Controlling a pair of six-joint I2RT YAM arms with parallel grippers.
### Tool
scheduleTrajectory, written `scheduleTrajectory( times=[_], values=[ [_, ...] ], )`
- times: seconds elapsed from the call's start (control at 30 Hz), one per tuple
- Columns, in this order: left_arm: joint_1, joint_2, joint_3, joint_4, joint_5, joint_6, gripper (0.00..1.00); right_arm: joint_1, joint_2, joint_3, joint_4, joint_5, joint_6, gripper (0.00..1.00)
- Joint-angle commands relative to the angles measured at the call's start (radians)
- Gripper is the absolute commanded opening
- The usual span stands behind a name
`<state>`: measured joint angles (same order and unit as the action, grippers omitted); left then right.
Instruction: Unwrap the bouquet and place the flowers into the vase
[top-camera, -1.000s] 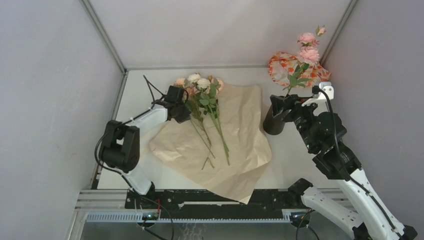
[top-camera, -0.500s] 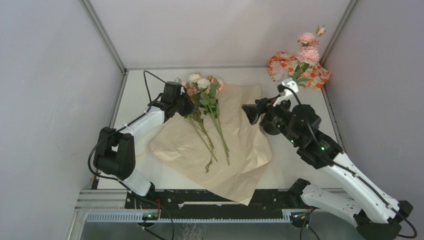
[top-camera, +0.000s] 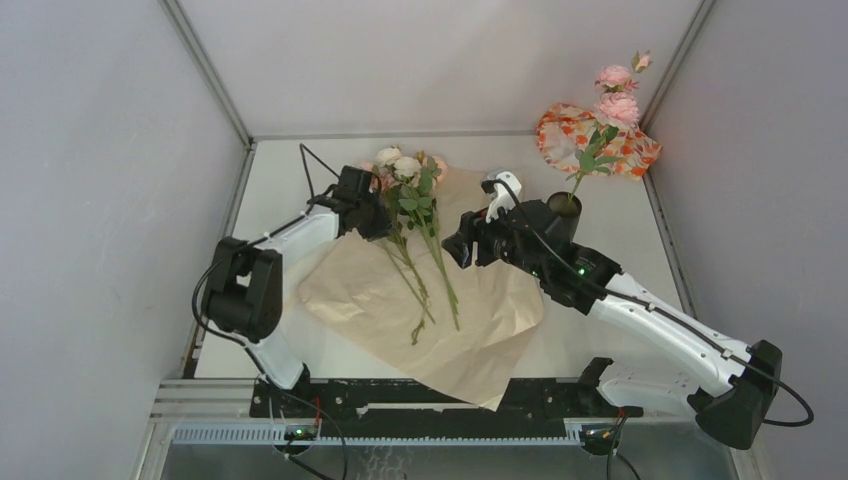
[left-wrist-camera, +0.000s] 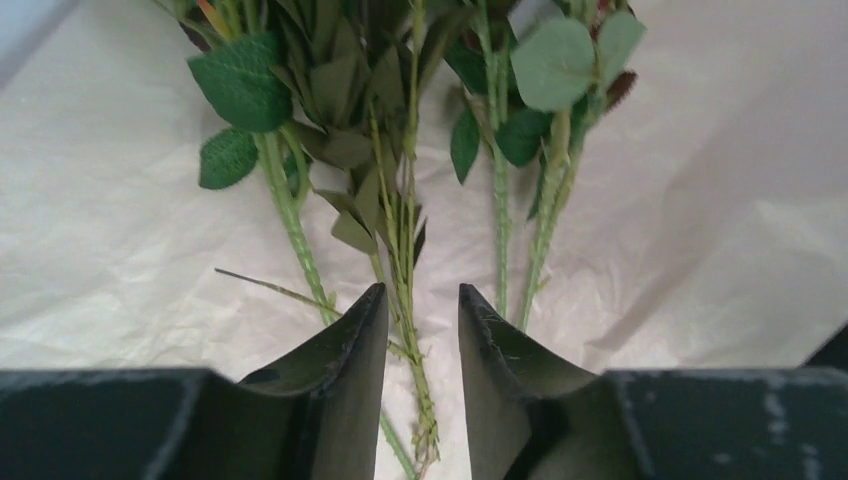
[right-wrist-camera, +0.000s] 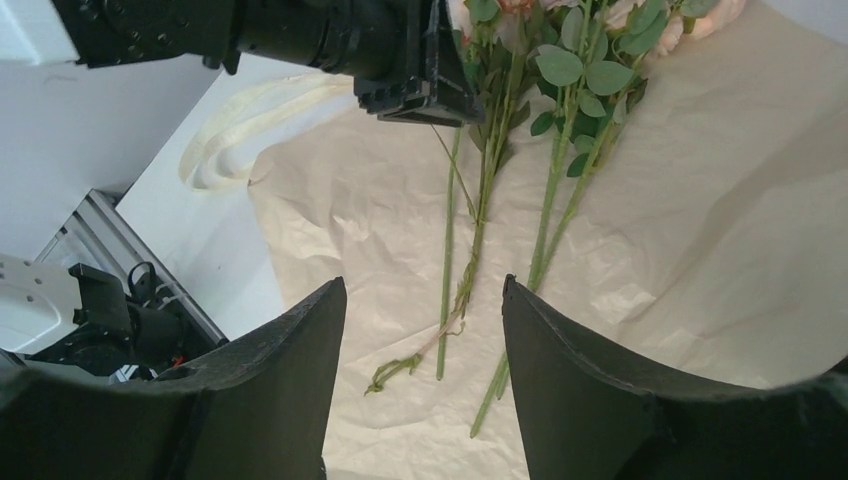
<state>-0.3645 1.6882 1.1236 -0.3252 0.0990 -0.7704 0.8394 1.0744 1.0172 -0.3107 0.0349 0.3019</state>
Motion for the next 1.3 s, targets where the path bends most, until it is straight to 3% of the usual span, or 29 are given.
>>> scheduleTrajectory(
  times=[0.0, 0.2, 0.63, 1.03, 1.27],
  values=[
    [-0.011, 0.063, 0.146, -0.128, -0.134, -0.022, 0.41, 0.009, -0.012, 0.011, 0.011, 0.007, 0.020, 0.67],
    [-0.017, 0.158, 0.260, -0.245, -0.204, -0.038, 0.45, 0.009, -0.012, 0.010, -0.010, 0.026, 0.021, 0.67],
    [-0.024, 0.281, 0.310, -0.203, -0.192, -0.056, 0.43, 0.011, -0.023, -0.020, 0.019, 0.020, 0.039, 0.67],
    [-0.051, 0.199, 0.272, -0.193, -0.194, -0.072, 0.40, 0.010, -0.024, -0.021, 0.021, 0.020, 0.037, 0.67],
    [-0.052, 0.242, 0.305, -0.197, -0.184, -0.076, 0.39, 0.013, -0.019, -0.021, 0.026, 0.002, 0.043, 0.67]
  ],
)
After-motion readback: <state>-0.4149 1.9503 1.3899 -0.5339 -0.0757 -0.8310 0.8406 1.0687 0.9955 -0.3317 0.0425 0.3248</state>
